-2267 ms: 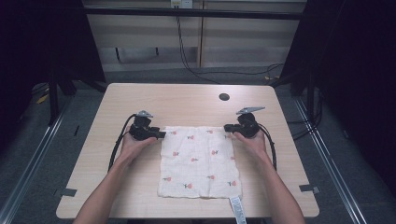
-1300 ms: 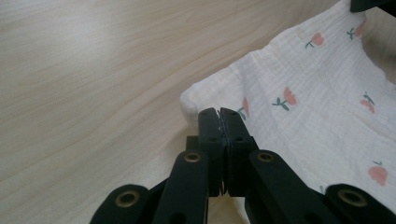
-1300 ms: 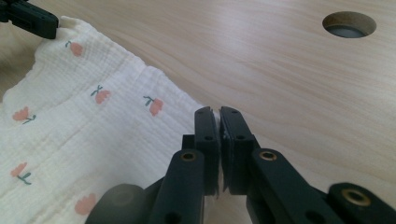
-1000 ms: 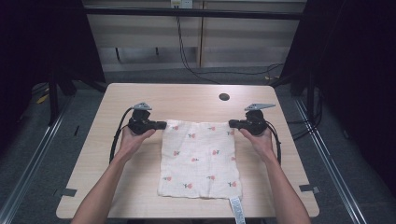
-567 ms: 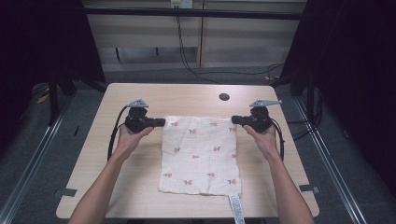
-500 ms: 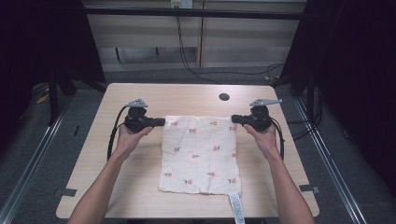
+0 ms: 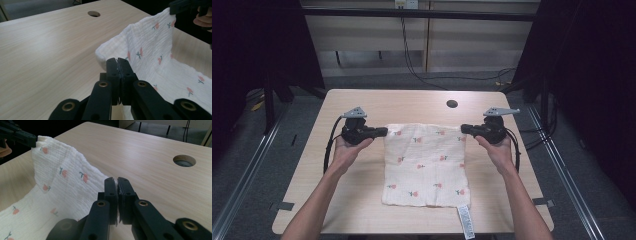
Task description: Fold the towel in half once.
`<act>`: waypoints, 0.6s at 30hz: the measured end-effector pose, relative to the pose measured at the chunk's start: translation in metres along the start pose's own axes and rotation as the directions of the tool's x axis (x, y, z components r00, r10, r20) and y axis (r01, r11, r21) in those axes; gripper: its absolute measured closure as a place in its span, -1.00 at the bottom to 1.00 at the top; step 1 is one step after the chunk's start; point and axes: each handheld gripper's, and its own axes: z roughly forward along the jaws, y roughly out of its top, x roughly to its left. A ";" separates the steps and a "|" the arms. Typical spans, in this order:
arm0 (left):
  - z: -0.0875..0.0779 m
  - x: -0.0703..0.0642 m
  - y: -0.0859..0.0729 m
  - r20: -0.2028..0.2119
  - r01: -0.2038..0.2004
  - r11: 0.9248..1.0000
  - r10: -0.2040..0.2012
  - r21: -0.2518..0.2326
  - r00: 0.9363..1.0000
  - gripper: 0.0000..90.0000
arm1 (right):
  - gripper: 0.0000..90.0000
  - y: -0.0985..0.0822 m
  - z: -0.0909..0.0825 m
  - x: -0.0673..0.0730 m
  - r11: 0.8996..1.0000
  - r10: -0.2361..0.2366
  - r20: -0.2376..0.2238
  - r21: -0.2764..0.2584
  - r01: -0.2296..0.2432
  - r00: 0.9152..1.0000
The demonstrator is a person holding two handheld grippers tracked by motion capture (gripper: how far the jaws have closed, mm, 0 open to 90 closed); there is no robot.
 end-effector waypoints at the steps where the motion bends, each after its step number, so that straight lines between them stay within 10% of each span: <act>1: -0.001 -0.002 0.000 -0.001 -0.008 1.000 0.008 0.001 1.000 0.98 | 0.92 -0.001 -0.002 0.001 1.000 -0.003 0.001 0.002 0.003 1.000; 18: -0.024 -0.029 -0.009 0.019 -0.076 0.997 0.076 -0.006 0.997 0.98 | 0.93 -0.008 -0.026 0.021 0.999 -0.041 -0.026 0.008 0.041 0.999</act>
